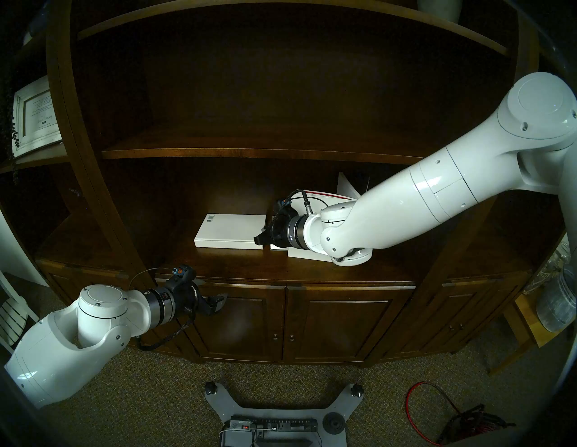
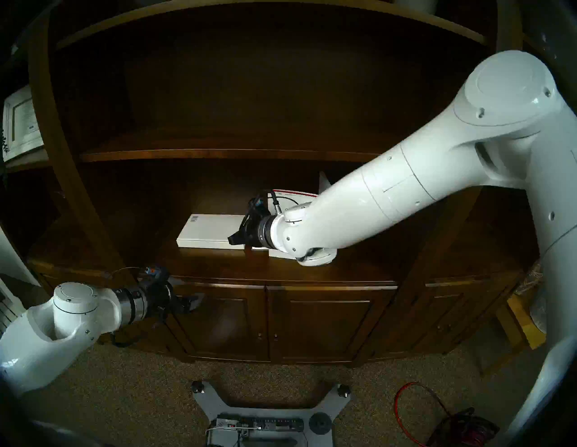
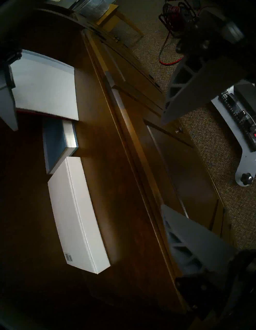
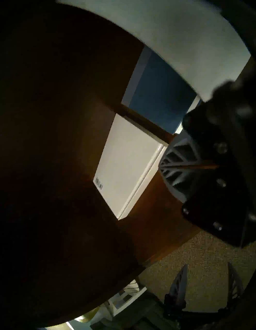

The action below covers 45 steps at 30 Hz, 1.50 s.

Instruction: Close the books and align them horizontally on the shelf

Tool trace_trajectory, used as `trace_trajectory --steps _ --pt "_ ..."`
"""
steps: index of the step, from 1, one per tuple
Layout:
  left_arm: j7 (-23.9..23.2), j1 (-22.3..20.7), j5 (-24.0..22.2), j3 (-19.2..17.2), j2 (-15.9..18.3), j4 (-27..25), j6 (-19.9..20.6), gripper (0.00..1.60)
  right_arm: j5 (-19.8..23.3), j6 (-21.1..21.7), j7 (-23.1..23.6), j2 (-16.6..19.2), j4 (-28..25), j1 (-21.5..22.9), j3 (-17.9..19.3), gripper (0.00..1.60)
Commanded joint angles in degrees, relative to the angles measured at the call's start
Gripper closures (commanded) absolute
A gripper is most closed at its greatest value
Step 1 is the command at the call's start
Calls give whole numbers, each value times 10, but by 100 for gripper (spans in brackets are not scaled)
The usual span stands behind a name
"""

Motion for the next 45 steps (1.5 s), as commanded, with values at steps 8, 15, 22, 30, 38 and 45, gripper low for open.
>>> trace_trajectory --steps 8,15,22,30,38,45 --pt "1 -8 0 -9 -1 -9 -6 0 -3 -21 -35 0 -5 26 3 160" --pt "1 -8 0 -9 -1 -9 -6 0 -4 -25 -53 -5 -2 24 1 160" --pt "1 -8 0 -9 -1 -9 -6 0 6 -19 -78 -10 6 20 3 160" --pt "1 -8 0 -9 -1 -9 -6 0 43 7 -126 -23 18 18 4 160" --pt "1 -8 0 -9 -1 -9 -6 0 59 16 -139 -23 25 20 1 160" --pt "1 -8 0 -8 -1 -9 -6 0 66 21 -153 -29 29 22 -2 160"
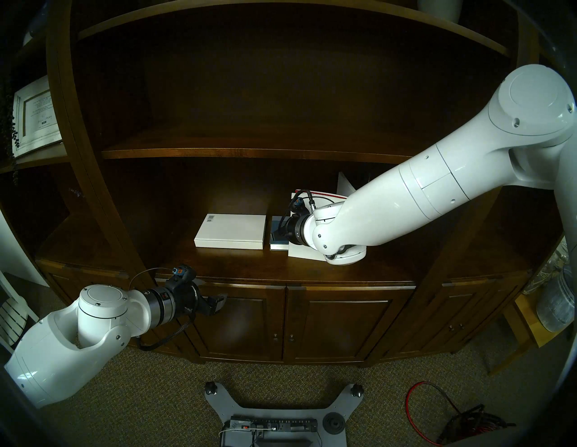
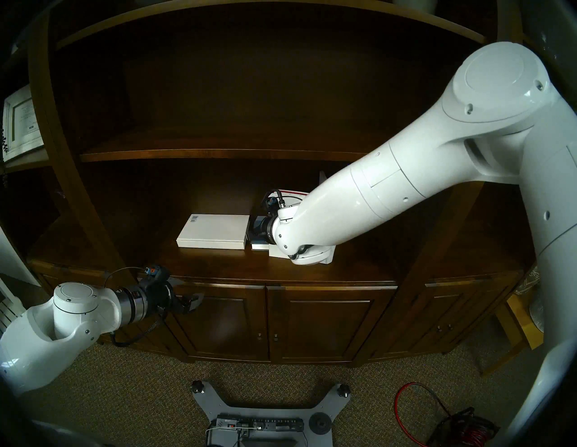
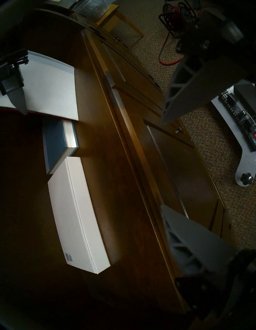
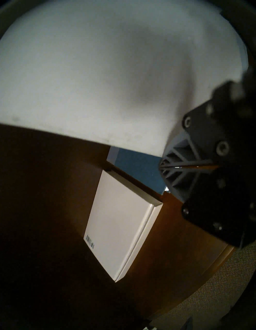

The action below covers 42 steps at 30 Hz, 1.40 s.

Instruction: Close the books and align them horizontally on the shelf

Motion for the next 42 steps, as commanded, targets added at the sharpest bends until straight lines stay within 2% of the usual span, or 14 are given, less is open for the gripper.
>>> trace_trajectory --steps 1,12,17,27,30,31,36,42 --pt "1 -8 0 -8 -1 -9 -6 0 1 -4 -17 -2 15 19 3 160" --pt "1 -8 0 -9 -1 -9 -6 0 11 -1 -40 -12 12 24 -3 160" --pt "1 -8 0 -9 -1 -9 -6 0 23 3 -66 -17 1 30 -6 160" --pt "0 -9 0 -8 -1 -9 -5 0 24 -16 -79 3 -34 50 -18 160" --pt "0 -9 0 -8 -1 -9 -5 0 13 -22 -57 16 -51 58 -15 160" --pt "0 -9 0 -8 -1 -9 -5 0 4 -22 -34 21 -59 61 -12 160" --pt "0 -9 0 -8 0 -9 -5 0 -11 -22 6 22 -76 59 4 160" --pt "0 -9 0 -8 -1 -9 -5 0 -15 -20 34 17 -61 51 10 160"
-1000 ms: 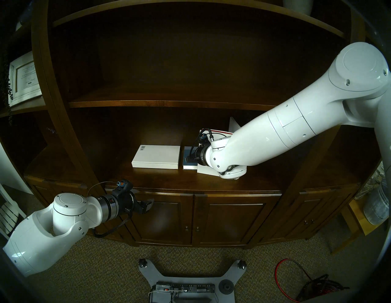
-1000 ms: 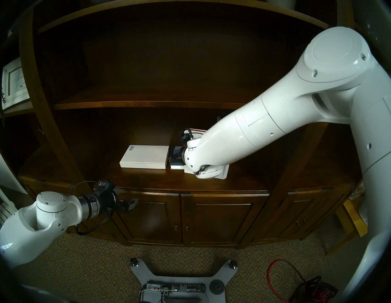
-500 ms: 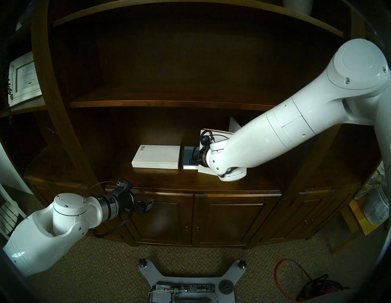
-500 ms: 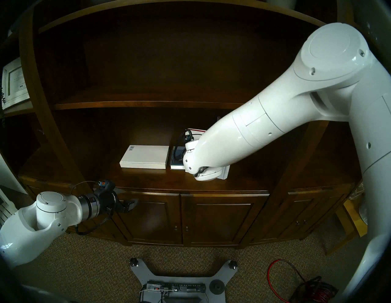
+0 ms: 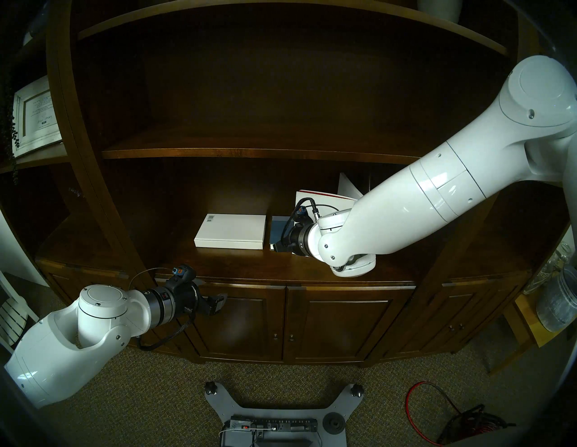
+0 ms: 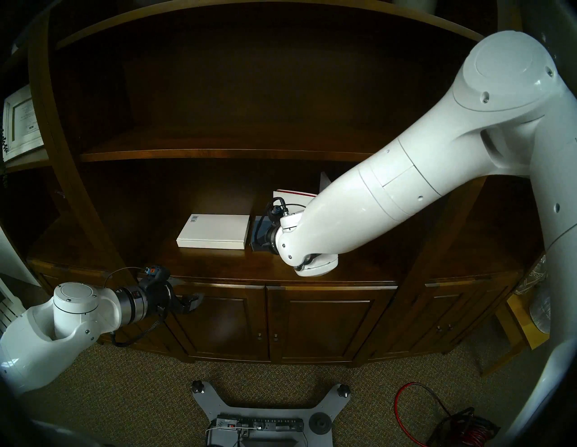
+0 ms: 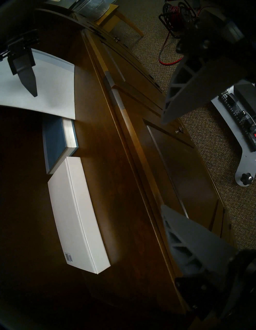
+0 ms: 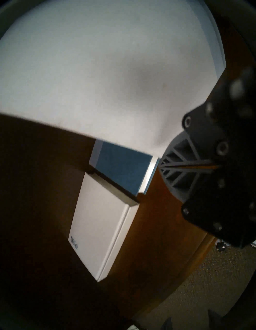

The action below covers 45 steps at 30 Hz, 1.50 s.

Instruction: Close the books and align them horizontally on the shelf

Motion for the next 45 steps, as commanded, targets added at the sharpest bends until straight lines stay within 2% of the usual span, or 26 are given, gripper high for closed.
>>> trace_trajectory --steps 1,13,21,27,40,45 --pt "0 -9 0 -8 -1 -9 -5 0 -13 -4 29 2 29 13 19 160" --pt "0 -9 0 -8 0 -9 -5 0 6 31 49 -49 132 -31 49 160" --pt "0 -9 0 -8 -1 -9 -5 0 58 111 25 -82 204 -55 53 160" --pt "1 -9 0 -8 -1 -9 -6 0 66 110 7 -74 205 -49 43 160" --pt "0 -9 0 -8 -1 -9 -5 0 60 80 -88 -102 190 -34 -2 160" --pt "1 -9 0 -8 -1 -9 -6 0 58 72 -103 -105 182 -30 -8 160"
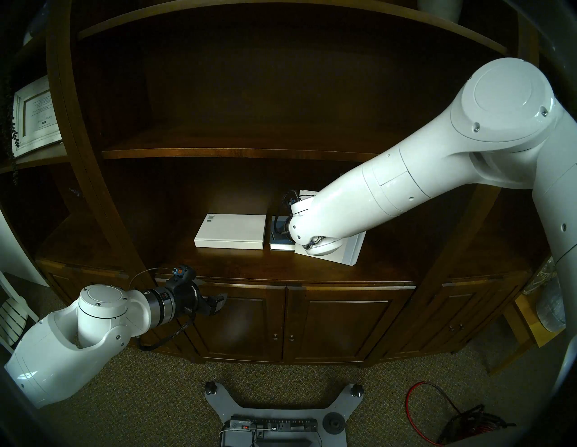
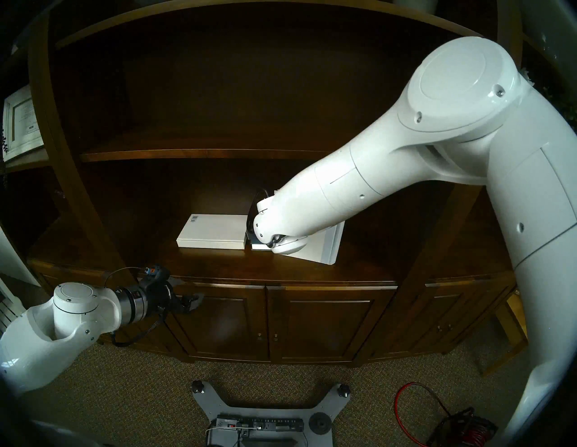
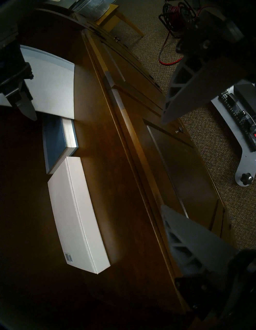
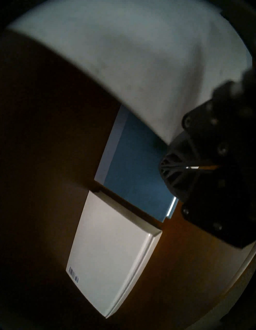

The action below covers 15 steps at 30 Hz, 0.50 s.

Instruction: Close the books and align them horizontally on the shelf

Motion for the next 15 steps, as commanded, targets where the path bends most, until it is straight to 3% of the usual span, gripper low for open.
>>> trace_trajectory --steps 1,15 --pt "1 -9 0 -8 -1 -9 -5 0 -8 -20 -31 -5 -2 31 -4 160" --pt "0 -9 0 -8 -1 -9 -5 0 -15 -45 -45 15 -63 57 -25 160"
